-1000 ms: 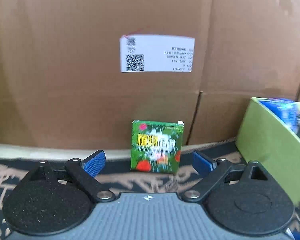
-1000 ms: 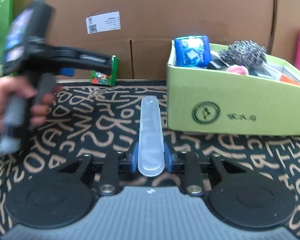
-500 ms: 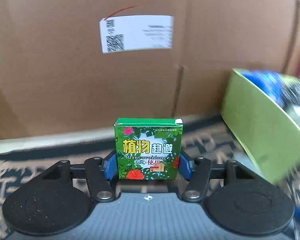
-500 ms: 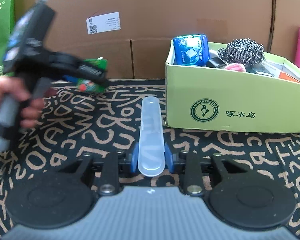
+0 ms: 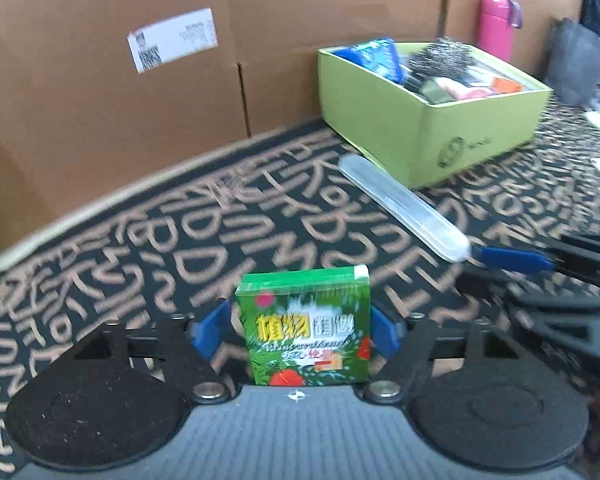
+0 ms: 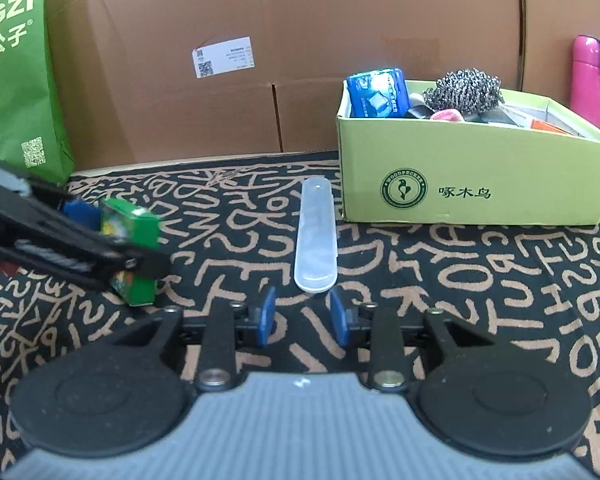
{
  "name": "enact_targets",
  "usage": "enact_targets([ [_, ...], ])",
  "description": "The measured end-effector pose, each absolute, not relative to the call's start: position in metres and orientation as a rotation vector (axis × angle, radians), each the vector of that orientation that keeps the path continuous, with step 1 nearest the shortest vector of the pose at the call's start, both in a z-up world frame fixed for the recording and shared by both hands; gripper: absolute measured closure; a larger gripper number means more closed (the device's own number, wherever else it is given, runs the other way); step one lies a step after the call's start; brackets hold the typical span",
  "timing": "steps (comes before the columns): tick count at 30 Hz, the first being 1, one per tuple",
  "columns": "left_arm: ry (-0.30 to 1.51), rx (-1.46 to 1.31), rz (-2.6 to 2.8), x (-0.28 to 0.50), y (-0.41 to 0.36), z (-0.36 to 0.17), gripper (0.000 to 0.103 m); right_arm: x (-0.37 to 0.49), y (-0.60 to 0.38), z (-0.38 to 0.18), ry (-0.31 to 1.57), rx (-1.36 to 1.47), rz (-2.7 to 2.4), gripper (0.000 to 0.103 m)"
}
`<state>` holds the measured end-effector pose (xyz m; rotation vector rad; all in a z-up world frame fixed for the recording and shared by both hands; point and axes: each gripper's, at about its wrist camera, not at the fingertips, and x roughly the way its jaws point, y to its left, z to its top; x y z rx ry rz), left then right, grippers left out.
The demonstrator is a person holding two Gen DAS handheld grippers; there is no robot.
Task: Organize objects
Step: 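Lift the green box with the left tool while the right tool lifts the tube case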
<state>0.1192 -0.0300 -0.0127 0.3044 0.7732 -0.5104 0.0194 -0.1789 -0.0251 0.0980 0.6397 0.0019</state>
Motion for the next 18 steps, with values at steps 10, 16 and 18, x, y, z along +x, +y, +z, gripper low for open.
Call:
enact_targets([
  [10, 0.811, 0.227, -0.473, 0.142, -0.031, -0.018, 0.024, 0.031, -0.186, -0.023, 0.612, 0.082, -0.021, 0.059],
  [16, 0.766, 0.258, -0.44, 0.127, -0.03, -0.02, 0.021, 0.06, -0.184, -0.032, 0.632, 0.089, -0.005, 0.076],
  [18, 0.754, 0.257, -0.446, 0.125, -0.029, -0.022, 0.025, 0.054, -0.189, -0.032, 0.625, 0.129, -0.012, 0.076],
])
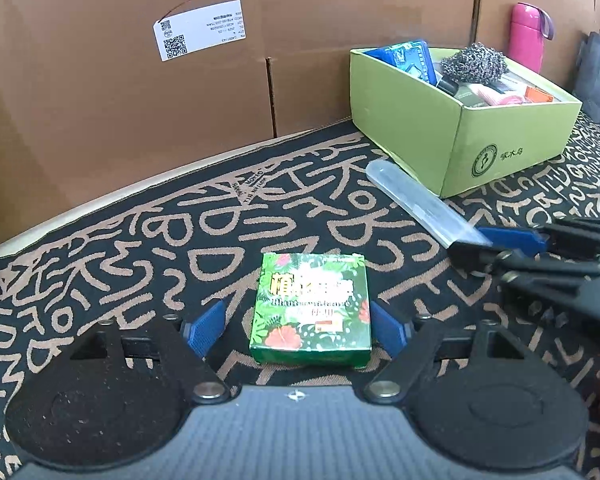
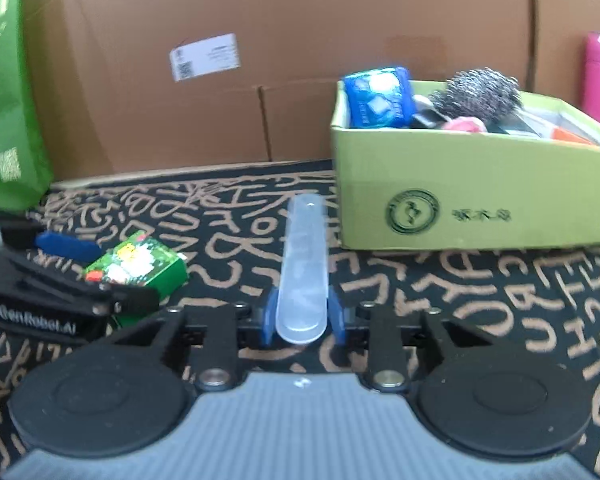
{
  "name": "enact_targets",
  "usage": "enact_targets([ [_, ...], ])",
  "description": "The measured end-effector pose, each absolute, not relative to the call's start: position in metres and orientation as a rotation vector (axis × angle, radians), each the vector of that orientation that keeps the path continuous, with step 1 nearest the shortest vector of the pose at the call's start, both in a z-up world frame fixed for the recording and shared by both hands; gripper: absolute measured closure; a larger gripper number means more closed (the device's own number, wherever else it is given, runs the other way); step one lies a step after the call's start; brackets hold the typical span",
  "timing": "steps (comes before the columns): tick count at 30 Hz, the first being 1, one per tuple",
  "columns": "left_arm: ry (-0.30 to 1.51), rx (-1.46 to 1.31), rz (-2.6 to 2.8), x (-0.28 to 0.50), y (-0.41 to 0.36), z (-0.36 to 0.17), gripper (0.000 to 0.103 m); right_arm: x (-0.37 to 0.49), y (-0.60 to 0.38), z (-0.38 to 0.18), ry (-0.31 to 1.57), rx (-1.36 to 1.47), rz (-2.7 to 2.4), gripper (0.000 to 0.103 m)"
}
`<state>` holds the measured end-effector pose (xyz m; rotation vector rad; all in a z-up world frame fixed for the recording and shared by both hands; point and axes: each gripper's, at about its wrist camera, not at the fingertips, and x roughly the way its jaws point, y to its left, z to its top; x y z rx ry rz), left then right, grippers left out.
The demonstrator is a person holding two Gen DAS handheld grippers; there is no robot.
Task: Organize objects
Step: 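Lift the green box with the left tool while the right tool lifts the tube case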
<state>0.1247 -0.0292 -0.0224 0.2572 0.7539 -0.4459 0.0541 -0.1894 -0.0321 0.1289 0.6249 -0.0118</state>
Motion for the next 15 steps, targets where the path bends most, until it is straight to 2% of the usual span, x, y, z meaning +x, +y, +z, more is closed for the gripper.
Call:
enact_targets([
  [1, 0.753, 0.243, -0.458, 0.123, -0.027, -0.024, 0.04, 0.048, -0.192, -0.031, 0.626, 0.136, -0.001, 0.076],
  [7, 0.783, 0.179, -0.486, 0.115, -0.027, -0.026, 0.039, 0.013, -0.191, -0.028, 0.676, 0.079, 0.056, 0.075],
  [8, 0.776, 0.192, -0.476, 0.114, -0.03, -0.027, 0.037, 0.013, -0.19, -0.026, 0.665, 0.074, 0.048, 0.072],
  [9, 0.774, 0.204, -0.462, 0.114, -0.032, -0.028, 0.035, 0.015, -0.19, -0.024, 0.651, 0.073, 0.038, 0.065],
  [11, 0.763, 0.222, -0.437, 0.114, -0.035, -0.029, 0.029, 0.023, -0.19, -0.022, 0.638, 0.074, 0.025, 0.064],
  [15, 0.757, 0.204, -0.416, 0.119, -0.033, -0.031, 0.026, 0.042, -0.187, -0.026, 0.651, 0.033, 0.033, 0.064],
])
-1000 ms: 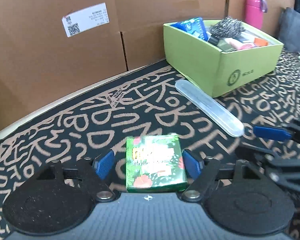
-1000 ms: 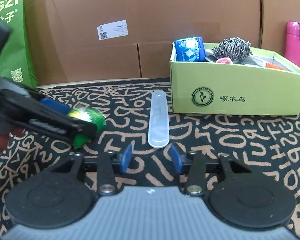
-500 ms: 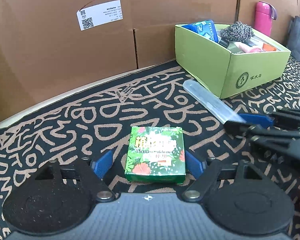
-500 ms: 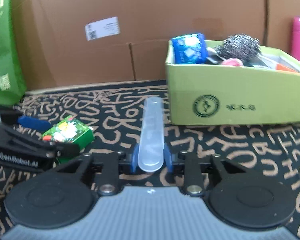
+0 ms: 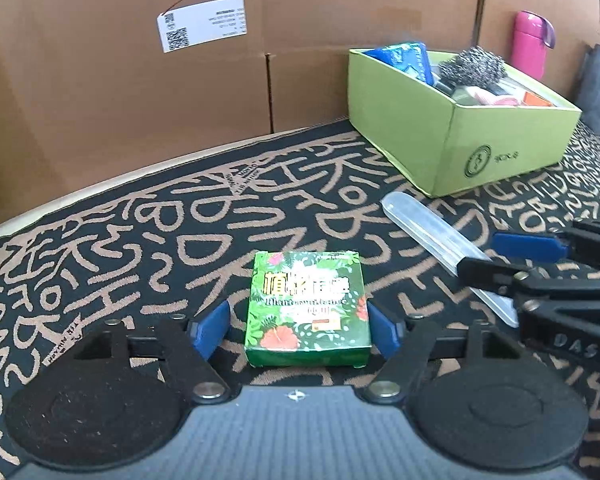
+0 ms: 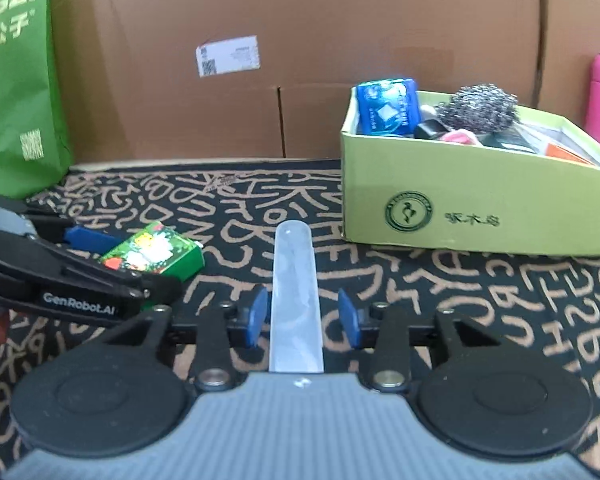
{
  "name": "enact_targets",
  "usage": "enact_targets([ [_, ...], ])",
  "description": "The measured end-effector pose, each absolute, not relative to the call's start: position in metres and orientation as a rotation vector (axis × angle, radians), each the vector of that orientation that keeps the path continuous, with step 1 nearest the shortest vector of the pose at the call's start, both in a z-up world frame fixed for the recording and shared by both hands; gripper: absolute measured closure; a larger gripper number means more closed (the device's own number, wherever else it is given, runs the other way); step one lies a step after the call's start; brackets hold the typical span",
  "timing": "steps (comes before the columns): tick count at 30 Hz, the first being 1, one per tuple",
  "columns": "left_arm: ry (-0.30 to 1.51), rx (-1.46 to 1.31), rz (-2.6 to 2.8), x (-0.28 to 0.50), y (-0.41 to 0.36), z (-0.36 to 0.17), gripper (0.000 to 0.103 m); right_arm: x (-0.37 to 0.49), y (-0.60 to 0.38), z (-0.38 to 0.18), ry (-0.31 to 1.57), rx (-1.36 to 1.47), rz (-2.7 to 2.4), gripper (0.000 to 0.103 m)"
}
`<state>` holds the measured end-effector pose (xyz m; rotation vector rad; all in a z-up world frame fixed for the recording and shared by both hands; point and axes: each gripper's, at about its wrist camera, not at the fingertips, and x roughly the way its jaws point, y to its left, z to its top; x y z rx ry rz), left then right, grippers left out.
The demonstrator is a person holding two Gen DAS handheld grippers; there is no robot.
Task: Organize objects
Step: 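Lift the green box with the left tool while the right tool lifts the tube case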
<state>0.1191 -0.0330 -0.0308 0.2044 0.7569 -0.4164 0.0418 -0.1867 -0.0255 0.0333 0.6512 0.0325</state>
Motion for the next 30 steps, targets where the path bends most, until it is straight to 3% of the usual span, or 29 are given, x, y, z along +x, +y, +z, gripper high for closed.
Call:
enact_targets([
  [6, 0.735, 0.189, -0.412, 0.123, -0.033, -0.035, 0.025, 0.051, -0.179, -0.037, 0.661, -0.013, 0.04, 0.063],
  [9, 0.73, 0.184, -0.43, 0.121, -0.034, -0.033, 0.039, 0.051, -0.178, -0.038, 0.655, -0.011, 0.057, 0.076],
  [19, 0.757, 0.149, -0.463, 0.098, -0.036, -0.027, 0.04, 0.018, -0.201, -0.032, 0.633, 0.231, 0.131, 0.076],
  [30, 0.628, 0.082, -0.592, 0.084, -0.075, 0.027, 0.04, -0.019, -0.247, 0.027, 0.392, 0.247, 0.052, 0.076],
])
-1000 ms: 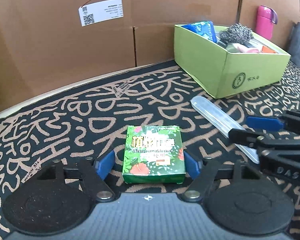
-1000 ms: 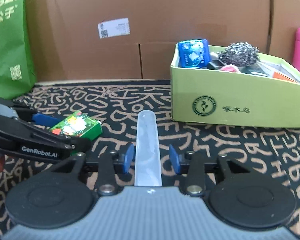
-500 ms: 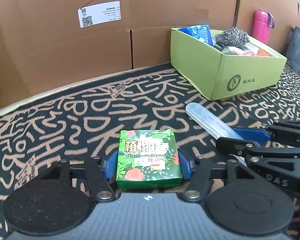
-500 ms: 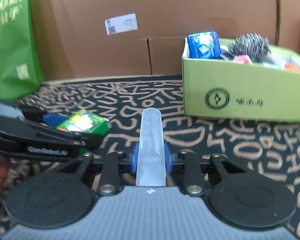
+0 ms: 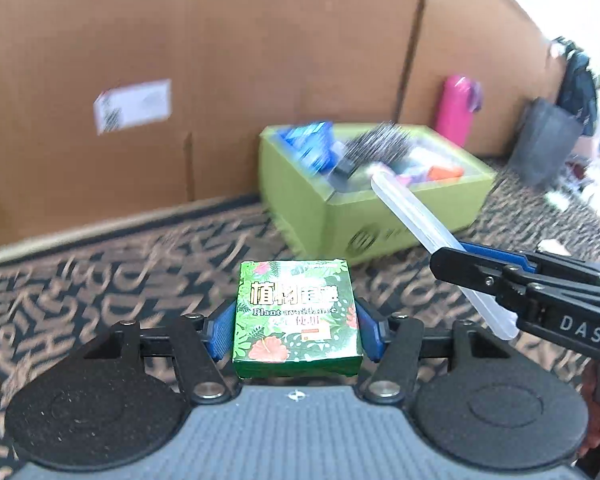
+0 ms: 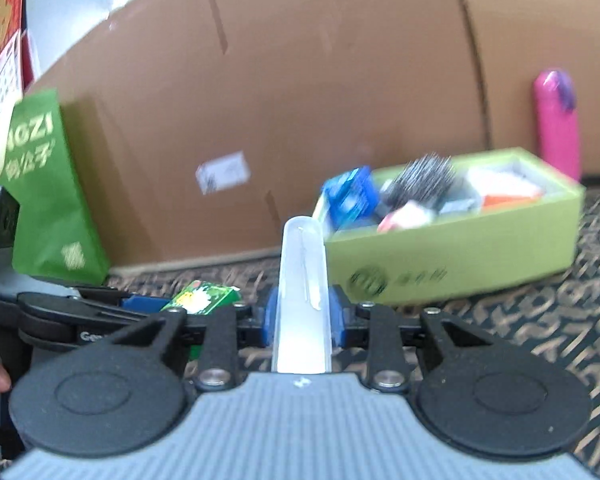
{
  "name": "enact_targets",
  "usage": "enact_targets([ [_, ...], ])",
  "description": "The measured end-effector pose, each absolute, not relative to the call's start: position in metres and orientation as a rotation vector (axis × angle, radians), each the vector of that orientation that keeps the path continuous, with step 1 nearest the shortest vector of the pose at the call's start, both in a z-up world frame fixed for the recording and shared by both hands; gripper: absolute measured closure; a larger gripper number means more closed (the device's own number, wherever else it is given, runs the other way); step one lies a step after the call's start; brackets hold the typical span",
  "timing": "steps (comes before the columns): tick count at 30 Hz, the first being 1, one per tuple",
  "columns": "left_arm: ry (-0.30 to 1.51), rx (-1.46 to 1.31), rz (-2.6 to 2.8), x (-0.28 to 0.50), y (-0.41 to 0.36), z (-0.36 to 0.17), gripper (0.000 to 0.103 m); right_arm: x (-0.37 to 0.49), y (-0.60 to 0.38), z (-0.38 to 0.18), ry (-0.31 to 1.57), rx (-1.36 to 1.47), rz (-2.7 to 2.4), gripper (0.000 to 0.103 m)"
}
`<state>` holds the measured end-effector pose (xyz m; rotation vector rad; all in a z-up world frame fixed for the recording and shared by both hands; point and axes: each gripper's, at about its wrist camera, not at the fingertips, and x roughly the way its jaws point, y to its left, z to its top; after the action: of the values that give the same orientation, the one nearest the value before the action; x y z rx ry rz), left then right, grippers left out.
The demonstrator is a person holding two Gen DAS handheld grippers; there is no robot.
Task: Organize objects
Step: 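Lift the green box with the left tool while the right tool lifts the tube case, then lower the green box and tube case into the lime-green box and open both tools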
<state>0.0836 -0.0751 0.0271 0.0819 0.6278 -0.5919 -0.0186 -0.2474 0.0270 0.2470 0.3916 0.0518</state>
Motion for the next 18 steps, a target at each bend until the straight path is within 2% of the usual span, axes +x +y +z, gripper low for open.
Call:
enact_targets([
  [10, 0.511, 0.035, -0.709, 0.106, -0.149, 0.078, 0.04, -0.02, -0.324, 0.064, 0.254, 0.177, -0.181, 0.076],
  [18, 0.508, -0.032, -0.759, 0.146, -0.219, 0.102, 0.039, 0.022, -0.386, 0.062, 0.267, 0.148, -0.3, 0.076],
])
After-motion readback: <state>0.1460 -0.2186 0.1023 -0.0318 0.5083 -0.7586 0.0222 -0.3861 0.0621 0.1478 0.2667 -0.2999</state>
